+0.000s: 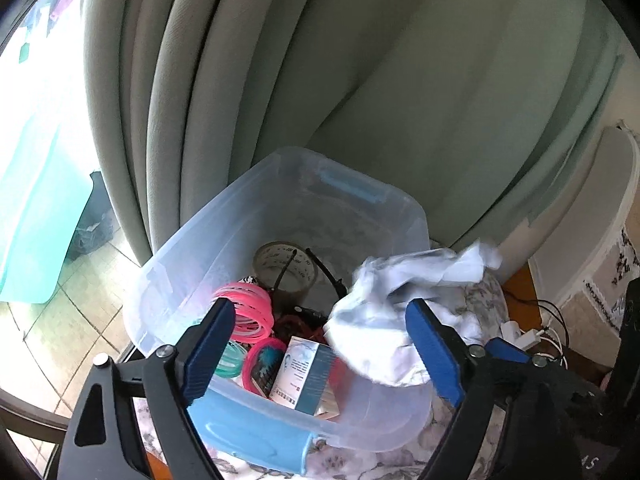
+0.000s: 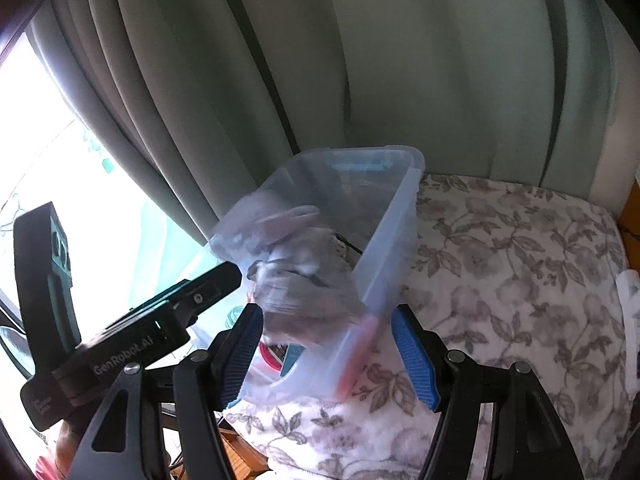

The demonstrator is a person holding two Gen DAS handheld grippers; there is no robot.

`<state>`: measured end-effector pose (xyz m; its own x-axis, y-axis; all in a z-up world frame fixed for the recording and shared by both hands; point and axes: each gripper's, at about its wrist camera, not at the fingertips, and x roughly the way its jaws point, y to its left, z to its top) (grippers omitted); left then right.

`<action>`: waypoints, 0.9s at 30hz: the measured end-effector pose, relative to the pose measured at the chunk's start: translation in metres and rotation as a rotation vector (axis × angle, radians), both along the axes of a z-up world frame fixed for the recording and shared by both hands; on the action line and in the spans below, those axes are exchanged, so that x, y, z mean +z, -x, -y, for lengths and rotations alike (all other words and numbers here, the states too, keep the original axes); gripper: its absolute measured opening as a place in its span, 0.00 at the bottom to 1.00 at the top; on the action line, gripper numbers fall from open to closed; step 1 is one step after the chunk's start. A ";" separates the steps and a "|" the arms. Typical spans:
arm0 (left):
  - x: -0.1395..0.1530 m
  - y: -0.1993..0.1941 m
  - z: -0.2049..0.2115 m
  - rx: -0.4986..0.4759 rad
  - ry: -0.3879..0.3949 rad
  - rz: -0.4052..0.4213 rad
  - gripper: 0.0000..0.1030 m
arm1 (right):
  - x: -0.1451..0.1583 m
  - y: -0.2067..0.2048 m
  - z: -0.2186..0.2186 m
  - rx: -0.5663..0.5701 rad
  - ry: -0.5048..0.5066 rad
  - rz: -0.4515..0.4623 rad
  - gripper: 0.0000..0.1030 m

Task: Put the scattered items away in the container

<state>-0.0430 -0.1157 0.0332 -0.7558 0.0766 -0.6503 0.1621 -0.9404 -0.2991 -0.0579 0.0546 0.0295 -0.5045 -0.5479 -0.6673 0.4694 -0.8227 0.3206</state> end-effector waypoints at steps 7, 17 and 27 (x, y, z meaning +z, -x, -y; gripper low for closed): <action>0.001 -0.004 -0.010 -0.021 0.024 -0.007 0.93 | 0.003 -0.008 -0.020 -0.036 0.027 0.009 0.76; 0.008 -0.005 -0.015 -0.020 0.056 -0.018 0.95 | 0.006 -0.014 -0.038 -0.064 0.048 0.024 0.80; 0.013 -0.017 -0.034 -0.024 0.151 -0.004 0.95 | 0.009 -0.025 -0.046 -0.060 0.086 0.025 1.00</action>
